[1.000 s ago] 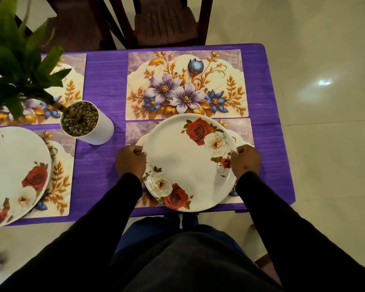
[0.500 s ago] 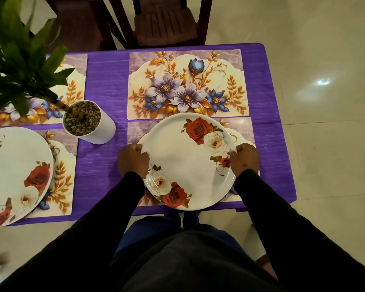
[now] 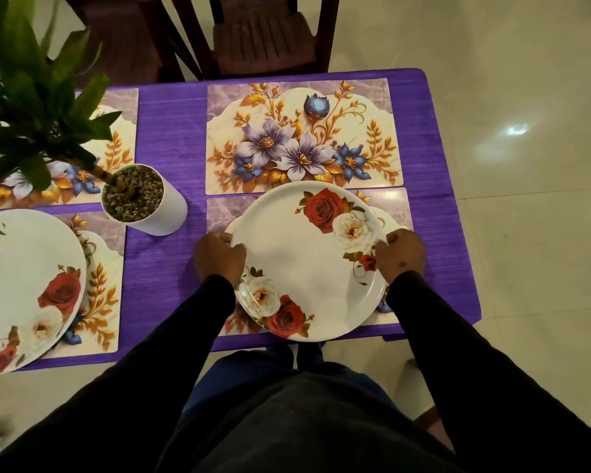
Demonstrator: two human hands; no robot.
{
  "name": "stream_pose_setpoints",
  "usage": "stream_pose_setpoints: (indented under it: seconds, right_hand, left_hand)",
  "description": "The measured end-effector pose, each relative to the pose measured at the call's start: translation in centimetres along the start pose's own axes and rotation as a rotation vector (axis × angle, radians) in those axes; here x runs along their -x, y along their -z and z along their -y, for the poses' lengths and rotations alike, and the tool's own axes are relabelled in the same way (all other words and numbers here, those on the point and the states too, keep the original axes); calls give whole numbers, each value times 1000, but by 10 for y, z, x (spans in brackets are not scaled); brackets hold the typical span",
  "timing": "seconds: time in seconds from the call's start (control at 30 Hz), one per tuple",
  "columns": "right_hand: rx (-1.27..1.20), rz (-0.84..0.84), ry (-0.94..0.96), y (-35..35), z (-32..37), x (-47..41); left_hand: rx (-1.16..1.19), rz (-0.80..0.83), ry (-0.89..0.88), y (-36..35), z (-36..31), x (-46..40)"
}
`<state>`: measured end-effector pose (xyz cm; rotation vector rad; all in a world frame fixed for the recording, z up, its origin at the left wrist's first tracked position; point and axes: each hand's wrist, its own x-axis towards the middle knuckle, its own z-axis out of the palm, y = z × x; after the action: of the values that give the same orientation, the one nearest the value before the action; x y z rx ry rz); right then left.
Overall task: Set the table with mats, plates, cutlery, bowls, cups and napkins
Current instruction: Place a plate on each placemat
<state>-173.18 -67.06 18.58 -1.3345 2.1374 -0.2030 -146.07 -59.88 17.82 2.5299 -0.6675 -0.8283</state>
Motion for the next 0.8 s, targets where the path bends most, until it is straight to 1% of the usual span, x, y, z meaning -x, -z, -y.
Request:
stream_pose_setpoints:
  seconds: [0.1,0.2,0.4,0.47,0.53,0.67,0.8]
  right_hand:
    - [-7,17,6,3,2,-2]
    - [-35,-10,1,6,5,-4]
    - [-79,-50,-3,8,9,-6]
    - [-117,-77,-13,8,11,-5]
    - [-155,-96,-6,9,13,-3]
    - [-281,-77,117,15,13,-1]
    - [-407,12,247,17,10,5]
  left_hand:
    - [60,1,4,-1,5,-2]
    - [134,-25,9,-1,4,0]
    - [457,2,-35,4,-3,2]
    - [514,25,-28,9,-4,-3]
    - [521,31,-27,12,-4,-7]
    - [544,-9,-47,13,-6,-8]
    - [575,-74,-85,16,-10,-1]
